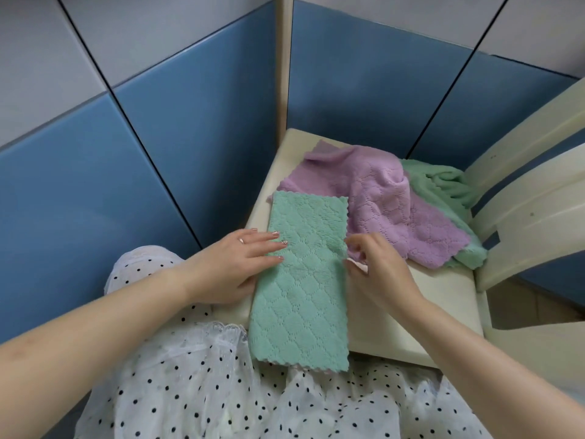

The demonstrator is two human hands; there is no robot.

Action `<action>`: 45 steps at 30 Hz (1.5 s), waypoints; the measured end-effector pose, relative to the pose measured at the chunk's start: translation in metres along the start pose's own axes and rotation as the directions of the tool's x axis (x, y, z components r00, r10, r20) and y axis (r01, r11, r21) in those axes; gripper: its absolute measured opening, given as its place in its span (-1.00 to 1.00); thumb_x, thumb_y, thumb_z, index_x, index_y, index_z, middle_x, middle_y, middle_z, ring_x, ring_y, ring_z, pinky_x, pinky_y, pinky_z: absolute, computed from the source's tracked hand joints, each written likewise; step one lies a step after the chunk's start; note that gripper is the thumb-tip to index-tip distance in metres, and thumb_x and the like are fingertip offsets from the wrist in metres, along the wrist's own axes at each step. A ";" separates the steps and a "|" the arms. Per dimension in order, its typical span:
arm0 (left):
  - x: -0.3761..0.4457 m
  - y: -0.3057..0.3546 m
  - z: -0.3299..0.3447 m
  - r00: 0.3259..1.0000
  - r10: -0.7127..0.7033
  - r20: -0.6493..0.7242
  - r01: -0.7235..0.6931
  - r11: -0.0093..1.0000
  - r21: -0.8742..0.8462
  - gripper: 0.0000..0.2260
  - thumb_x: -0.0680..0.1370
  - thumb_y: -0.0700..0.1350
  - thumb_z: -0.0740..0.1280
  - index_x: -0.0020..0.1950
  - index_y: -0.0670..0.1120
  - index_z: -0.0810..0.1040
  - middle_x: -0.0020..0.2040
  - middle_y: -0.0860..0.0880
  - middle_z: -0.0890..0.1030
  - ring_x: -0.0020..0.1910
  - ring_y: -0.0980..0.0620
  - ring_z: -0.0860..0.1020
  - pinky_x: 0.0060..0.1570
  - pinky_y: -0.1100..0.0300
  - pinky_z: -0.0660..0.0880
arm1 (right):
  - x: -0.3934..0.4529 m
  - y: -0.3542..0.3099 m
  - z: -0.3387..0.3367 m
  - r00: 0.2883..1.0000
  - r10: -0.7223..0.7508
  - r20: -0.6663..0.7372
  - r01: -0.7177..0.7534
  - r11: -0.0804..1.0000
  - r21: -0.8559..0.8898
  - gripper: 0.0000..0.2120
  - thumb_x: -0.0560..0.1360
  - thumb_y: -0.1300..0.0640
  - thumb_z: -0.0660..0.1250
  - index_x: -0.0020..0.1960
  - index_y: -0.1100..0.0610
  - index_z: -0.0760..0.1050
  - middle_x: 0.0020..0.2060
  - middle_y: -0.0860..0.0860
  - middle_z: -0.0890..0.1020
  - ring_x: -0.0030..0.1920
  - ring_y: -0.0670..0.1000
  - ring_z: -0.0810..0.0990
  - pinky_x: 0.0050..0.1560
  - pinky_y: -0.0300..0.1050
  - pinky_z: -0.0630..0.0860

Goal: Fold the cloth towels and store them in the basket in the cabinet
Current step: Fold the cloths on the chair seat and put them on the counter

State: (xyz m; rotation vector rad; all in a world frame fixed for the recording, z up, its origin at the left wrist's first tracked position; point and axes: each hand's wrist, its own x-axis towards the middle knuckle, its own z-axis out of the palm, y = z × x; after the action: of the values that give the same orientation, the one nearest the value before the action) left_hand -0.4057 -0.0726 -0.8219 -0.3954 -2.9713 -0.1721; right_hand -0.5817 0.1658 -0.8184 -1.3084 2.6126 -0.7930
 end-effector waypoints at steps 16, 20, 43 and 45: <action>-0.021 0.031 0.030 0.965 0.244 0.099 -0.249 0.968 0.041 -0.34 0.43 0.02 0.37 0.47 -0.08 0.23 0.46 -0.11 0.33 0.45 -0.08 0.27 0.44 -0.09 0.16 | -0.069 0.015 0.023 0.783 -0.480 0.395 0.607 0.725 -0.324 -0.12 0.24 -0.07 0.41 0.50 -0.05 0.16 0.47 0.11 0.25 0.48 0.12 0.19 0.37 0.29 0.08; -0.017 0.031 0.029 0.990 0.131 -0.058 -0.142 0.954 -0.264 -0.62 0.51 -0.13 0.30 0.34 -0.05 0.44 0.32 -0.02 0.52 0.35 0.05 0.42 0.39 0.10 0.29 | -0.069 0.014 0.023 0.878 -0.454 0.150 0.468 0.880 -0.076 -0.42 0.35 0.17 0.25 0.35 -0.09 0.36 0.34 -0.03 0.47 0.39 -0.04 0.38 0.44 0.15 0.07; 0.075 0.004 0.006 0.424 -0.719 0.550 0.587 -0.245 -0.772 -0.68 0.61 0.06 0.19 0.05 -0.16 0.59 0.00 -0.13 0.68 -0.01 -0.13 0.65 0.06 -0.18 0.55 | 0.058 -0.006 0.025 0.880 0.439 0.181 -0.475 0.814 0.334 -0.76 0.59 0.05 0.17 -0.15 0.16 0.47 -0.35 -0.02 0.53 -0.28 0.05 0.47 -0.32 -0.08 0.29; 0.075 0.002 0.005 0.408 -0.722 0.558 0.600 -0.249 -0.761 -0.67 0.61 0.06 0.18 0.04 -0.16 0.59 0.02 -0.15 0.67 -0.01 -0.14 0.65 0.05 -0.19 0.55 | 0.061 -0.007 0.023 0.874 0.451 0.183 -0.486 0.813 0.322 -0.75 0.59 0.05 0.17 -0.16 0.18 0.46 -0.36 -0.01 0.51 -0.28 0.06 0.45 -0.34 -0.09 0.27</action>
State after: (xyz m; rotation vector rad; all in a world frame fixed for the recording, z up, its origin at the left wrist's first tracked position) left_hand -0.4775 -0.0511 -0.8150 1.3201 -2.0169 -2.0507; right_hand -0.6067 0.1063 -0.8263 -0.5488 2.3957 -1.0133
